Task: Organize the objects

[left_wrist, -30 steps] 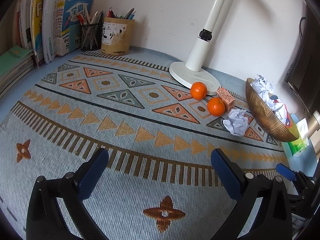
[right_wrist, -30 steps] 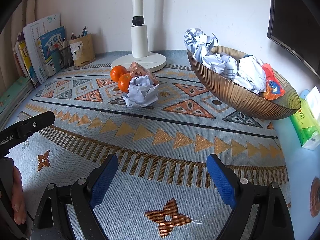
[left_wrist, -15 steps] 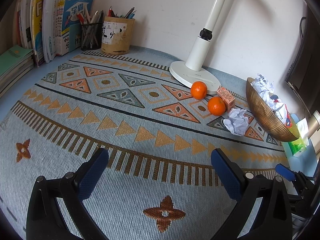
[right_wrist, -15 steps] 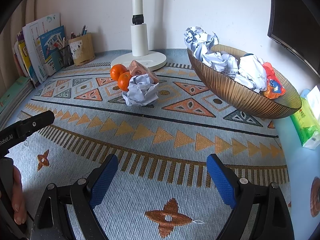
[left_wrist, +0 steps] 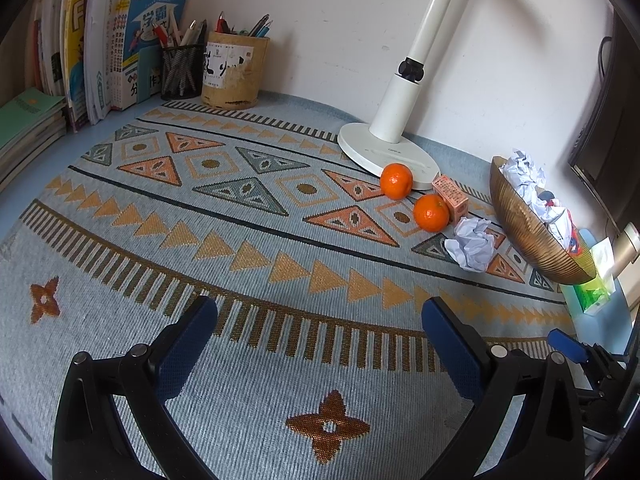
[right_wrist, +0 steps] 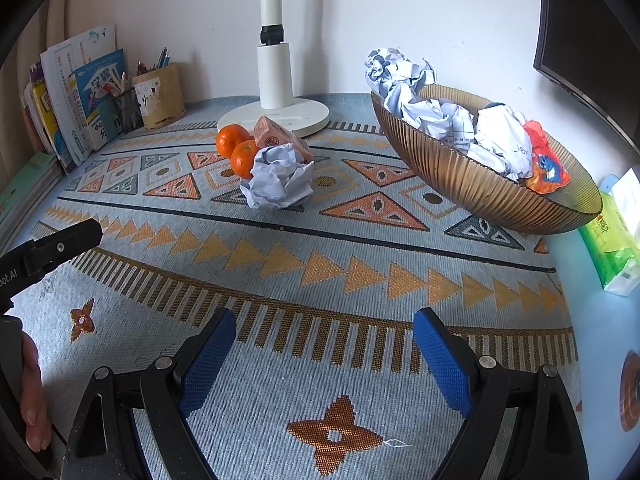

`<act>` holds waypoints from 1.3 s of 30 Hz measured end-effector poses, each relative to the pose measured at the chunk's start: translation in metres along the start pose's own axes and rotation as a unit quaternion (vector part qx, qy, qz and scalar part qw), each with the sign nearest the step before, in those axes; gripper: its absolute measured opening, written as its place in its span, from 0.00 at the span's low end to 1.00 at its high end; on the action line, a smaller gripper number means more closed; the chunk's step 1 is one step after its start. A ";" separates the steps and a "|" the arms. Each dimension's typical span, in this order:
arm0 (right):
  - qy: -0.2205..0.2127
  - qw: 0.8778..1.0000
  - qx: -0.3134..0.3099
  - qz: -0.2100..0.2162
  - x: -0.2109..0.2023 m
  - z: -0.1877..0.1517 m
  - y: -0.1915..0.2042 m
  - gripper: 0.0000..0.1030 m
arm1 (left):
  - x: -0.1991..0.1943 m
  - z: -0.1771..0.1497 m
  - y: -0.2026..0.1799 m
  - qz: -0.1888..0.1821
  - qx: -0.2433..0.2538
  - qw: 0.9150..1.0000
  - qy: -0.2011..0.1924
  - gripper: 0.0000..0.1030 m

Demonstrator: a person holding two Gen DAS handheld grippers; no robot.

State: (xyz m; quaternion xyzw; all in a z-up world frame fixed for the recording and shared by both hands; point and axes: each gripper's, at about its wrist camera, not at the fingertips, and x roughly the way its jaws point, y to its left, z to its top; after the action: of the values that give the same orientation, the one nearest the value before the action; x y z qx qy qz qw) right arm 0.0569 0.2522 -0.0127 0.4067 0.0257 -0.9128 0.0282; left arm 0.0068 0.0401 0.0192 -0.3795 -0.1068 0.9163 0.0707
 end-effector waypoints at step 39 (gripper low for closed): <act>0.003 1.000 -0.001 -0.002 0.001 -0.001 0.003 0.87 | 0.001 0.000 0.000 -0.003 -0.001 1.000 0.002 0.99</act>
State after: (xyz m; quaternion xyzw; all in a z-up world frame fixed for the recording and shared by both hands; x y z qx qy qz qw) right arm 0.0577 0.2492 -0.0143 0.4097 0.0273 -0.9114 0.0265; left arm 0.0063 0.0401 0.0183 -0.3811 -0.1093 0.9151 0.0736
